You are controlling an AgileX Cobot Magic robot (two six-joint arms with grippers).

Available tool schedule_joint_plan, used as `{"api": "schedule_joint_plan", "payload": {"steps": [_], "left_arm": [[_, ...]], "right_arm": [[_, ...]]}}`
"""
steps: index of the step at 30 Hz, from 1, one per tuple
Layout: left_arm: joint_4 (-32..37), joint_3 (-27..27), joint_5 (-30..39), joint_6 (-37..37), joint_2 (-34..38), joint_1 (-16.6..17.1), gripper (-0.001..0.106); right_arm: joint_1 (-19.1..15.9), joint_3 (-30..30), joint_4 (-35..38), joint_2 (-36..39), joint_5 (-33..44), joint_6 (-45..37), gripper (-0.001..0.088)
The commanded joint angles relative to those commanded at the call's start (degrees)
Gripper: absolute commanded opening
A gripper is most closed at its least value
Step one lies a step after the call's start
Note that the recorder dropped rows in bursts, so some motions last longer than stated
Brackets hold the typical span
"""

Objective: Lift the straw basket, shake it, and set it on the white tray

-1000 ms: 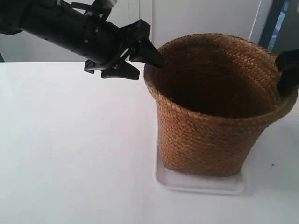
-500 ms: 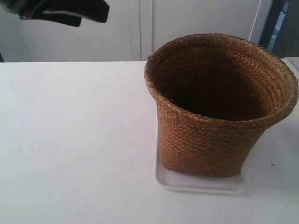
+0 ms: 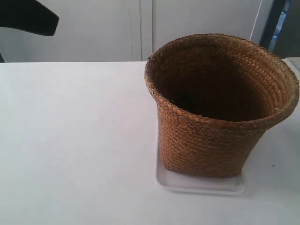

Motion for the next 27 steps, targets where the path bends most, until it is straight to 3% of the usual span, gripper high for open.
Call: {"api": "schedule_joint_plan", "payload": {"steps": [4, 8, 11, 16, 23, 27], "left_arm": [[-7.3, 8.2, -9.0, 7.3, -6.3, 0.0, 0.001], [-7.0, 13.0, -4.5, 8.2, -9.6, 0.0, 0.001], [-6.3, 13.3, 1.5, 8.2, -10.0, 0.0, 0.001], [-6.3, 13.3, 5.2, 8.2, -10.0, 0.0, 0.001], [-5.9, 13.3, 1.4, 8.5, -10.0, 0.0, 0.001], [1.3, 13.4, 0.3, 8.9, -11.0, 0.3, 0.001]], "right_arm": [[0.0, 0.0, 0.0, 0.0, 0.0, 0.0, 0.0004], [0.0, 0.0, 0.0, 0.0, 0.0, 0.0, 0.0004], [0.0, 0.0, 0.0, 0.0, 0.0, 0.0, 0.0004], [0.0, 0.0, 0.0, 0.0, 0.0, 0.0, 0.0004], [0.0, 0.0, 0.0, 0.0, 0.0, 0.0, 0.0004], [0.0, 0.0, 0.0, 0.0, 0.0, 0.0, 0.0004]]}}
